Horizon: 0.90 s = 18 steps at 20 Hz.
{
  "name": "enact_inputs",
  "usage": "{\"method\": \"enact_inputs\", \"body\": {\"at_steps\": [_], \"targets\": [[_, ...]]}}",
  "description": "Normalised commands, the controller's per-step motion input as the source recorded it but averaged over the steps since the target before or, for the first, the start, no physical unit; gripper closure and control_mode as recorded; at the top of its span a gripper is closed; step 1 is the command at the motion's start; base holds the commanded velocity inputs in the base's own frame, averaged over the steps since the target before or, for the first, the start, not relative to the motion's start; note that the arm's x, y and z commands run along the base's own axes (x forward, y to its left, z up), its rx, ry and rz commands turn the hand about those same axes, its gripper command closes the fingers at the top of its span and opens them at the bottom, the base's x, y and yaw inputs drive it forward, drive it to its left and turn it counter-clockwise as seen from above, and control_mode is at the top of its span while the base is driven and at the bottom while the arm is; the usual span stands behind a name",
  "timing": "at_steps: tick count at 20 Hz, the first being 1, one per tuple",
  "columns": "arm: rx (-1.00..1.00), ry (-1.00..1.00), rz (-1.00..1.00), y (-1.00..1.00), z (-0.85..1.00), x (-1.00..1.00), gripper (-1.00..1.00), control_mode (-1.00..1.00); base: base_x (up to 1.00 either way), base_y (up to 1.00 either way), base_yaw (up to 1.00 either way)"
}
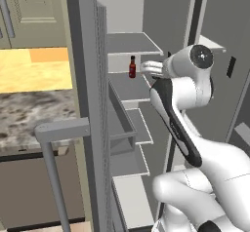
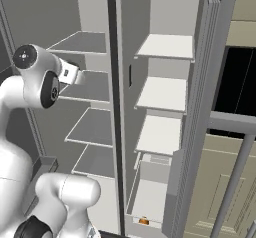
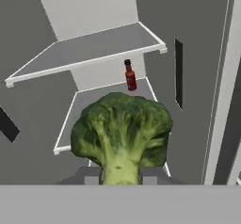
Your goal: Take the broccoli and peach from the fridge shelf and place them in the freezer drawer to begin freezing them.
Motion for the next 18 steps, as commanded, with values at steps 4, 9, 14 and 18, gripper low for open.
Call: {"method": "enact_inputs", "body": {"at_steps": [4,9,14,18], "targets": [[0.00,0.23,0.00,-0.10,-0.49,-0.57,1.00,-1.00,0.00,0.00,0.00],[0.00,0.36,0.02,-0.02,-0.51,-0.25,1.00,-1.00,0.00,0.00,0.00],[0.00,0.17,0.01,-0.01,-0.43,-0.38,1.00,1.00,-0.20,-0.04,0.00],[0.00,0.00,0.00,0.00,0.00,0.00,1.00,1.00,-0.86,-0.12,-0.09]]}}
